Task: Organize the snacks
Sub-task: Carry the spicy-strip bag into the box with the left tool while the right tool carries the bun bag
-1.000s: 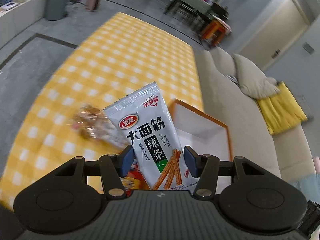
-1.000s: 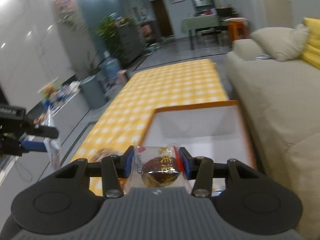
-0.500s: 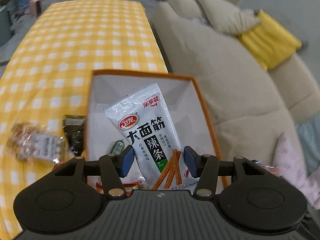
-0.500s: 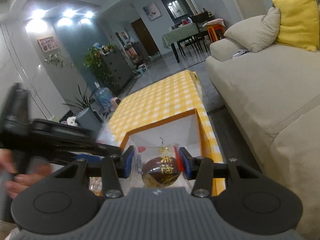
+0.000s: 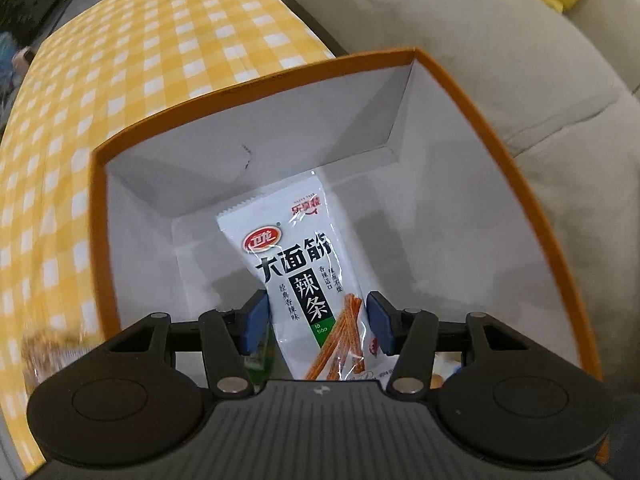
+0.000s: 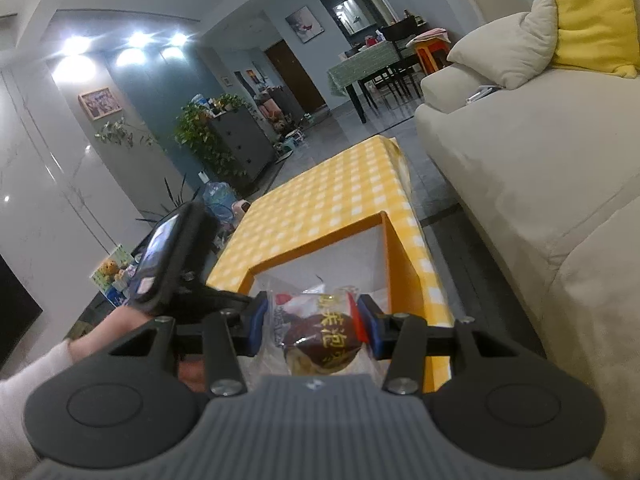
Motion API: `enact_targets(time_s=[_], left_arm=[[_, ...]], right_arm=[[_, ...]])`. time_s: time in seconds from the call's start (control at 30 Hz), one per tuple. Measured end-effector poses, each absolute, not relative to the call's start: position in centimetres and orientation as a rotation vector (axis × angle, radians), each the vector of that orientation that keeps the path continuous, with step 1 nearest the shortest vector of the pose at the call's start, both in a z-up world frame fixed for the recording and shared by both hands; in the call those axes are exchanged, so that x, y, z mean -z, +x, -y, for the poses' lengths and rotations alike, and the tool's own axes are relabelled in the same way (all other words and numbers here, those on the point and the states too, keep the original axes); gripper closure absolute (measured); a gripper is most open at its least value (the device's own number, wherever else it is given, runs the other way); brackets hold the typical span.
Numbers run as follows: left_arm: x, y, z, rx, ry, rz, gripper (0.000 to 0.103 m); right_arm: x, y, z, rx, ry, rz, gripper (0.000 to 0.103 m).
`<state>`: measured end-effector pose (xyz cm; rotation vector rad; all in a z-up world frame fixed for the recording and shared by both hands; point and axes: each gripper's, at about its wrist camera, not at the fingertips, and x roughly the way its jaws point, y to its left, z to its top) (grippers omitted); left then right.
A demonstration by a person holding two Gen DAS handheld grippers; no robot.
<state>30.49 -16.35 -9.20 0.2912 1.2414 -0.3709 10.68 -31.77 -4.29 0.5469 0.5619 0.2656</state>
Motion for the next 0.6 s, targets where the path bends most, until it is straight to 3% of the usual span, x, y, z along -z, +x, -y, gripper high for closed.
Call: enact_targets(time_s=[0.6], left_arm=[[13.7, 30.7, 16.6, 0.277, 0.467, -1.297, 0.042]], right_arm=[[5.0, 12.2, 31.5, -0.257, 0.535, -0.619, 0.057]])
